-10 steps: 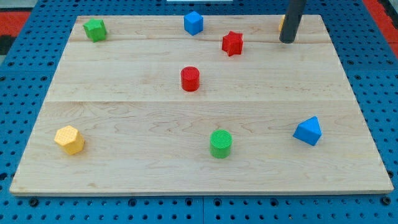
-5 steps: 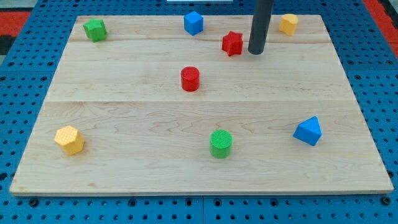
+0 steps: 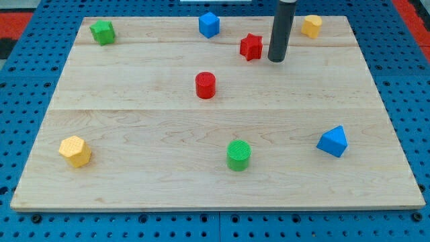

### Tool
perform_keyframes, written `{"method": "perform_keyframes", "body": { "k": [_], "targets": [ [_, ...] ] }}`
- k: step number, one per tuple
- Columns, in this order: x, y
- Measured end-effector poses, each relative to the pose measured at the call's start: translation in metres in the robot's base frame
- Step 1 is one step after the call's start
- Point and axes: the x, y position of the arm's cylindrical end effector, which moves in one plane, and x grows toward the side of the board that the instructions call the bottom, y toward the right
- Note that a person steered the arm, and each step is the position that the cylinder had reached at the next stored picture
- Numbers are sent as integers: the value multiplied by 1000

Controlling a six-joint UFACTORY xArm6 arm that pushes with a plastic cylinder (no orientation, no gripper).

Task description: Slide the green circle towards yellow hexagon

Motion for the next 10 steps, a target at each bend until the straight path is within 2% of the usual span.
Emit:
{"method": "perform_keyframes", "body": {
  "k": [5, 6, 8, 10],
  "targets": [
    [15, -47],
    [40, -45],
    [143, -47],
    [220, -53]
  ]
}}
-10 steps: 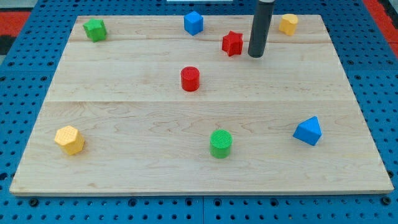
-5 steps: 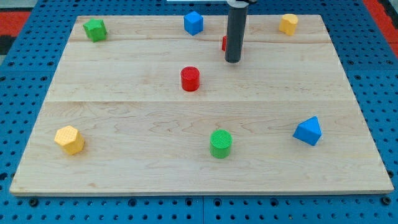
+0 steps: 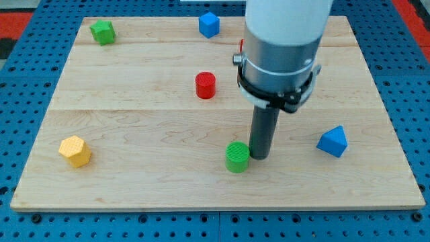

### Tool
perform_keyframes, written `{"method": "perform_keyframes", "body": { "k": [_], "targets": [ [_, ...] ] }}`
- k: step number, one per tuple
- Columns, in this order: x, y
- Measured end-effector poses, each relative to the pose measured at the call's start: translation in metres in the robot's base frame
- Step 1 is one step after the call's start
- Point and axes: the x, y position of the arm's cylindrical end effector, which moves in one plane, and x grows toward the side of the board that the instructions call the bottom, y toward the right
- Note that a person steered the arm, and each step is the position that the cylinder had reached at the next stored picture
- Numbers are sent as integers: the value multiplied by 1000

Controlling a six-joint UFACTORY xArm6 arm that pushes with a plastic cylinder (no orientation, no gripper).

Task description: Slide the green circle towards yellow hexagon

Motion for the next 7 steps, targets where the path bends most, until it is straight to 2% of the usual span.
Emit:
{"method": "perform_keyframes", "body": {
  "k": [3, 7],
  "targets": [
    [45, -61],
    [-30, -115]
  ]
}}
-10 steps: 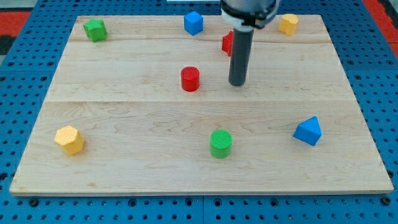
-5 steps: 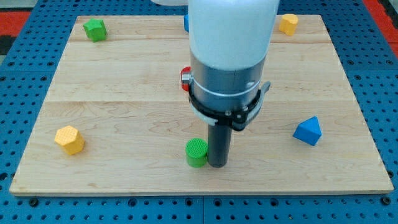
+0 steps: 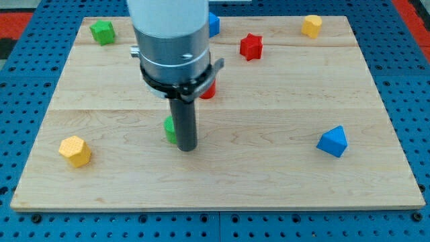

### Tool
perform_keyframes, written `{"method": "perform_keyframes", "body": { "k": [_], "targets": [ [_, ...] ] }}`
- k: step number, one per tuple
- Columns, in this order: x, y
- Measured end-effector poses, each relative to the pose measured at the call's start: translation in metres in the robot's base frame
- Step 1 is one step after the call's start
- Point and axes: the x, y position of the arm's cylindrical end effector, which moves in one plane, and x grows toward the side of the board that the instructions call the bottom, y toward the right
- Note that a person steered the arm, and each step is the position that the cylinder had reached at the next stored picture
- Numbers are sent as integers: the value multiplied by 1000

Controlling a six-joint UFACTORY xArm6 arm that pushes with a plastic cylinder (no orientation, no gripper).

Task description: Slide the green circle towards yellow hexagon

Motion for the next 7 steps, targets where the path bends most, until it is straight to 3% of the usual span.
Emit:
{"method": "perform_keyframes", "body": {
  "k": [1, 3, 5, 7],
  "targets": [
    [-4, -18],
    [-36, 43],
    [-52, -15],
    [-52, -35]
  ]
}}
